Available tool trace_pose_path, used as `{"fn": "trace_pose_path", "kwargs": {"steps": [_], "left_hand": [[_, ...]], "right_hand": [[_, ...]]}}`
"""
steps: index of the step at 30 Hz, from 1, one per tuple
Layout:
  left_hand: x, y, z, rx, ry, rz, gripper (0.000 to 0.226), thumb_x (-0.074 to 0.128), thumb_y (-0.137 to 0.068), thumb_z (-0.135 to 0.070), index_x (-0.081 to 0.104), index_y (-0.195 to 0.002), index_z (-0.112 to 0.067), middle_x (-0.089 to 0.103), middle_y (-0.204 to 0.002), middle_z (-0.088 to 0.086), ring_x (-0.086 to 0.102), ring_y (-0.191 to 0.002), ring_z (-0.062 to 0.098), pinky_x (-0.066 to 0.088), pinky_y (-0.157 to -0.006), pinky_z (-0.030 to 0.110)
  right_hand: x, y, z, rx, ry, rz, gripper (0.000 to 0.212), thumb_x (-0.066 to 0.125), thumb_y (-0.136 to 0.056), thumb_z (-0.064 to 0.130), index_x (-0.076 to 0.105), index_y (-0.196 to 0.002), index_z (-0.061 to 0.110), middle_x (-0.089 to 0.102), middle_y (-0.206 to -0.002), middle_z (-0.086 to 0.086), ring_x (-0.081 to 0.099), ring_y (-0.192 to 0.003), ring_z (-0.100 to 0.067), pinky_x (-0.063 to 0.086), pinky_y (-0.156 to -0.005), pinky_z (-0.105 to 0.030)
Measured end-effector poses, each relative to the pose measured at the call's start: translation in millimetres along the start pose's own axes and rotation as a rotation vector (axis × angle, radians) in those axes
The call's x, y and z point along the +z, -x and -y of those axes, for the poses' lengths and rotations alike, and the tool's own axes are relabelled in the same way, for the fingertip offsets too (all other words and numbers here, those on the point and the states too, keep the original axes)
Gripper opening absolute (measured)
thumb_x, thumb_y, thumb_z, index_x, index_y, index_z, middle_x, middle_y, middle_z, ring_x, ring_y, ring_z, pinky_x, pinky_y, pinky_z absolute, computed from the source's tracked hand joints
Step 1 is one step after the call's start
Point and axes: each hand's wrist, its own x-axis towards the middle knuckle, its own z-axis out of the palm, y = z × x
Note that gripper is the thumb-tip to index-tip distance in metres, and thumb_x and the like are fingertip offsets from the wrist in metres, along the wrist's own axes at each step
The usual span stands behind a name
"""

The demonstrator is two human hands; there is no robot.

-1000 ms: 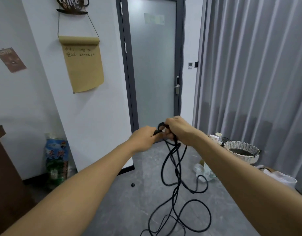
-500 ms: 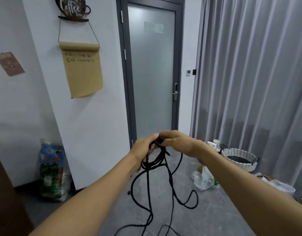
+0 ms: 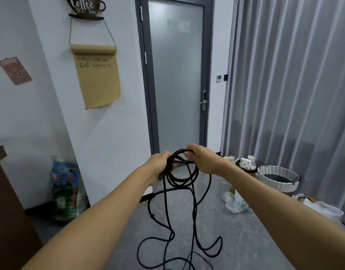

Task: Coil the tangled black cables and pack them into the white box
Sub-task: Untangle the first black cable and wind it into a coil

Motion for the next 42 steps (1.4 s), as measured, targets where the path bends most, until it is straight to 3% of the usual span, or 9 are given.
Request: {"fn": "trace_pose_path", "kwargs": {"steps": [10, 18, 20, 22, 25, 29, 33, 38, 42], "left_hand": [[1.5, -7.7, -2.9, -0.333, 0.237, 0.1, 0.031, 0.052, -0.09, -0.022, 0.072, -0.068, -0.011, 0.061, -0.076, 0.001, 0.055, -0.081, 0.016, 0.051, -0.091, 0.043], [-0.7, -6.2, 22.0, -0.288, 0.133, -0.089, 0.019, 0.046, -0.097, -0.006, 0.056, -0.081, -0.003, 0.053, -0.074, 0.008, 0.05, -0.062, 0.013, 0.048, -0.045, 0.019], [-0.1, 0.1, 14.6, -0.235, -0.059, -0.04, 0.032, 0.049, -0.098, -0.027, 0.053, -0.114, 0.001, 0.058, -0.106, 0.011, 0.06, -0.088, 0.021, 0.05, -0.066, 0.023], [4.0, -5.4, 4.7, -0.118, -0.267, -0.065, 0.067, 0.044, -0.095, -0.049, 0.033, -0.141, -0.002, 0.032, -0.145, 0.013, 0.043, -0.128, 0.03, 0.039, -0.099, 0.034], [17.5, -3.3, -13.7, 0.342, -0.306, -0.14, 0.069, 0.049, -0.09, -0.054, 0.032, -0.143, -0.013, 0.021, -0.147, 0.007, 0.031, -0.136, 0.023, 0.027, -0.111, 0.036], [23.2, -4.1, -17.5, 0.381, -0.479, 0.199, 0.046, 0.043, -0.095, -0.049, 0.05, -0.128, -0.017, 0.048, -0.132, 0.001, 0.045, -0.125, 0.016, 0.034, -0.103, 0.032], [15.1, -6.6, -8.5, 0.23, -0.552, 0.353, 0.021, 0.047, -0.095, -0.028, 0.052, -0.083, -0.012, 0.046, -0.077, -0.002, 0.044, -0.072, 0.013, 0.034, -0.075, 0.032], [8.2, 0.0, -2.6, 0.074, -0.215, 0.47, 0.02, 0.04, -0.098, -0.011, 0.048, -0.08, -0.012, 0.053, -0.073, 0.0, 0.058, -0.068, 0.011, 0.05, -0.068, 0.021], [7.9, 0.8, 10.0, 0.12, 0.078, 0.372, 0.025, 0.036, -0.102, -0.014, 0.048, -0.08, -0.012, 0.04, -0.058, -0.005, 0.04, -0.047, 0.006, 0.042, -0.048, 0.017]], "right_hand": [[21.8, -1.3, -17.3, 0.184, -0.21, -0.238, 0.024, 0.029, -0.102, 0.026, 0.04, -0.091, 0.007, 0.037, -0.073, 0.003, 0.03, -0.061, -0.01, 0.027, -0.053, -0.022], [0.4, -18.4, -40.9, 0.45, -0.588, -0.546, 0.026, 0.03, -0.102, 0.027, 0.041, -0.089, 0.007, 0.04, -0.072, -0.002, 0.038, -0.063, -0.014, 0.036, -0.059, -0.03], [-4.9, -14.8, -42.7, 0.424, -0.504, -0.499, 0.029, 0.029, -0.102, 0.027, 0.04, -0.082, 0.01, 0.038, -0.07, -0.002, 0.035, -0.06, -0.013, 0.031, -0.053, -0.026], [-2.8, -9.9, -38.4, 0.386, -0.347, -0.391, 0.026, 0.029, -0.102, 0.026, 0.041, -0.088, 0.008, 0.042, -0.076, -0.004, 0.038, -0.063, -0.014, 0.03, -0.052, -0.025], [10.0, -5.0, -30.1, 0.278, -0.135, -0.218, 0.015, 0.031, -0.102, 0.019, 0.041, -0.102, 0.009, 0.045, -0.088, -0.006, 0.045, -0.079, -0.017, 0.036, -0.067, -0.028], [21.1, -1.5, -35.0, 0.119, -0.005, -0.069, 0.016, 0.037, -0.095, 0.004, 0.048, -0.106, 0.006, 0.046, -0.092, -0.004, 0.044, -0.088, -0.019, 0.037, -0.077, -0.029], [26.0, 3.9, -31.0, 0.047, 0.169, 0.072, 0.011, 0.034, -0.096, 0.005, 0.043, -0.091, 0.01, 0.035, -0.072, 0.005, 0.037, -0.067, -0.012, 0.026, -0.06, -0.024], [22.5, 4.1, -19.5, 0.04, 0.115, 0.057, 0.013, 0.038, -0.099, 0.014, 0.048, -0.098, 0.007, 0.046, -0.075, 0.0, 0.044, -0.073, -0.019, 0.032, -0.054, -0.022], [21.1, 7.9, -19.0, 0.051, -0.304, -0.036, 0.02, 0.045, -0.098, 0.018, 0.053, -0.082, 0.011, 0.049, -0.064, -0.001, 0.044, -0.059, -0.016, 0.035, -0.053, -0.023]]}}
